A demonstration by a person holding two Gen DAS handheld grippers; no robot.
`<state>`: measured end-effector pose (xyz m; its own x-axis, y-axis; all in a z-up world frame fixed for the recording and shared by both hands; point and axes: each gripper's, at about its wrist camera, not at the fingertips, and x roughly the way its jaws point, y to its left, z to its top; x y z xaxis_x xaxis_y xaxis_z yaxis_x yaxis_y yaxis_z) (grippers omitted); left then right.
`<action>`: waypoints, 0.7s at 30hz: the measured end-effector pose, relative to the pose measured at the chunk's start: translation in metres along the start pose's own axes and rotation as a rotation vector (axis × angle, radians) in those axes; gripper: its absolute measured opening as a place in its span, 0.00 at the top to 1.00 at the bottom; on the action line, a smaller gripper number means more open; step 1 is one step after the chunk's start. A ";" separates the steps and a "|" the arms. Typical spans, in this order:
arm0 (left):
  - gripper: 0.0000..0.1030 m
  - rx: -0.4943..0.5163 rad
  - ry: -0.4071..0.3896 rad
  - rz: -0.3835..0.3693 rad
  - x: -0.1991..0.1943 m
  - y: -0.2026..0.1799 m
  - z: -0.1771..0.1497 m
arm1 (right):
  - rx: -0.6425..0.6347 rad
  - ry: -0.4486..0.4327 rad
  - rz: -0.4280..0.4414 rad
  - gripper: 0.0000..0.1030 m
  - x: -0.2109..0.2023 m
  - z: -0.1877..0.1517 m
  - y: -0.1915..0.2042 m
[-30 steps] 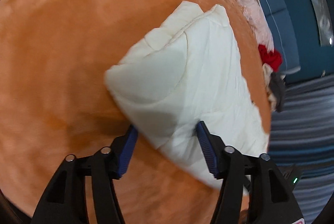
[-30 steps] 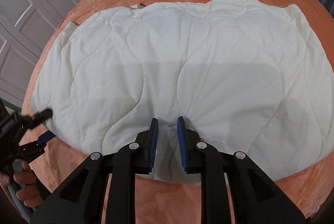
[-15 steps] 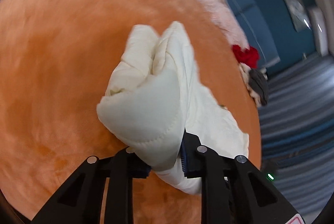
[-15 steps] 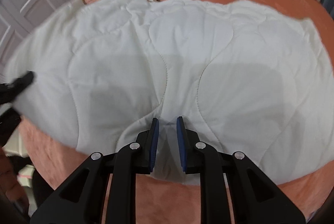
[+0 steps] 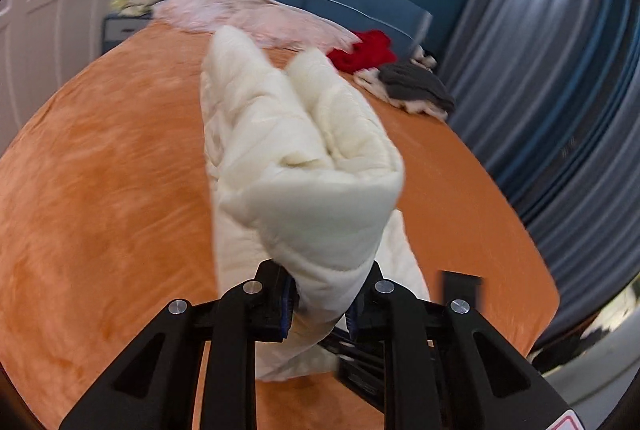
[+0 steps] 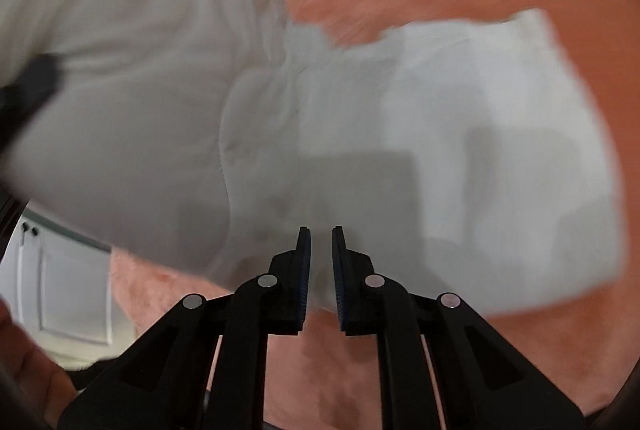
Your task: Fold large clothes
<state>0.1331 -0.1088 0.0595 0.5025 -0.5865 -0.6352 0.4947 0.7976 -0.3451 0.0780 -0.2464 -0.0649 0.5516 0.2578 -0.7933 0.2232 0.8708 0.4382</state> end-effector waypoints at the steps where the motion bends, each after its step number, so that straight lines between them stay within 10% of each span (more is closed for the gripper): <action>1: 0.84 0.014 0.015 -0.009 0.007 -0.009 -0.002 | 0.005 -0.016 -0.026 0.89 -0.015 -0.004 -0.013; 14: 0.81 0.165 0.258 0.042 0.125 -0.100 -0.070 | 0.214 -0.071 -0.155 0.89 -0.088 -0.044 -0.128; 21: 0.29 0.134 0.191 0.009 0.075 -0.083 -0.060 | 0.139 -0.185 -0.079 0.75 -0.121 -0.008 -0.106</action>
<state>0.0869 -0.2105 -0.0014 0.3703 -0.5321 -0.7614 0.5867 0.7695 -0.2524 -0.0190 -0.3661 -0.0187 0.6630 0.0991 -0.7420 0.3728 0.8159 0.4420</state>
